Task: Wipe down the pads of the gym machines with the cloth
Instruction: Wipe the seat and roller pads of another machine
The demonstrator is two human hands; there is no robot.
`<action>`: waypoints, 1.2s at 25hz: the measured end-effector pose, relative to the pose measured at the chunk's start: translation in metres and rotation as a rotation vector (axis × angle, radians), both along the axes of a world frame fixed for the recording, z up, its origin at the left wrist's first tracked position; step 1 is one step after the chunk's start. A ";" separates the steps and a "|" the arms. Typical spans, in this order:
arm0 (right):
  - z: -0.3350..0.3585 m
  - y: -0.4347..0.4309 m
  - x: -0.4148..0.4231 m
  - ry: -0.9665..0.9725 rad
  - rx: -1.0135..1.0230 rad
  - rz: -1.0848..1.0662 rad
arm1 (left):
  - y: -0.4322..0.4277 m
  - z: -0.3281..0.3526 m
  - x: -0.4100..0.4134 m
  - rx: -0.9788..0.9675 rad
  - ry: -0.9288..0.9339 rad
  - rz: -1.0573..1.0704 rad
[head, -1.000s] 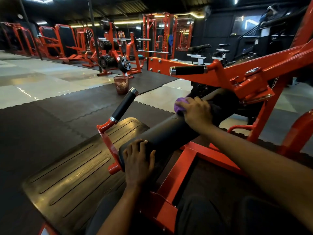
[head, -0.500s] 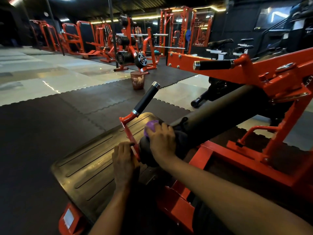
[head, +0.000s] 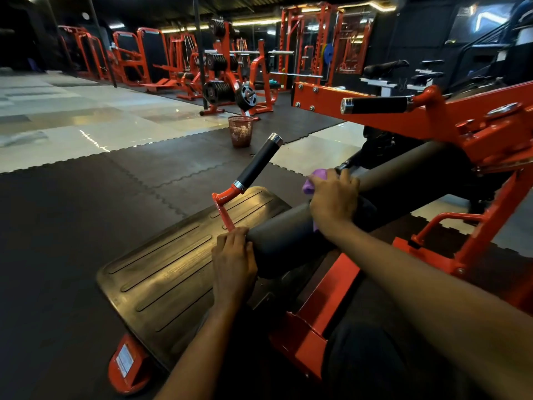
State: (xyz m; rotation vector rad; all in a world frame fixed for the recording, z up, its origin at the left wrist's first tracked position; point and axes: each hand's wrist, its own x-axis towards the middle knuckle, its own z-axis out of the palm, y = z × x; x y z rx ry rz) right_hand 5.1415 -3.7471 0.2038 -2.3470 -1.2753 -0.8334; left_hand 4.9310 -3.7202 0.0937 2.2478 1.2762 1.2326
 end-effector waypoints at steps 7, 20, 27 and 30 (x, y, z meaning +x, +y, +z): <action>-0.036 -0.004 -0.035 -0.183 -0.186 0.387 | 0.003 -0.004 0.016 -0.094 0.091 0.002; -0.011 -0.040 0.043 -0.188 0.048 0.249 | -0.014 -0.003 0.022 0.014 0.104 0.056; 0.068 -0.071 0.180 -0.094 0.234 -0.090 | 0.001 0.028 0.068 -0.013 0.129 -0.140; 0.083 -0.063 0.192 0.103 0.337 -0.238 | -0.003 0.035 0.081 -0.035 0.118 -0.128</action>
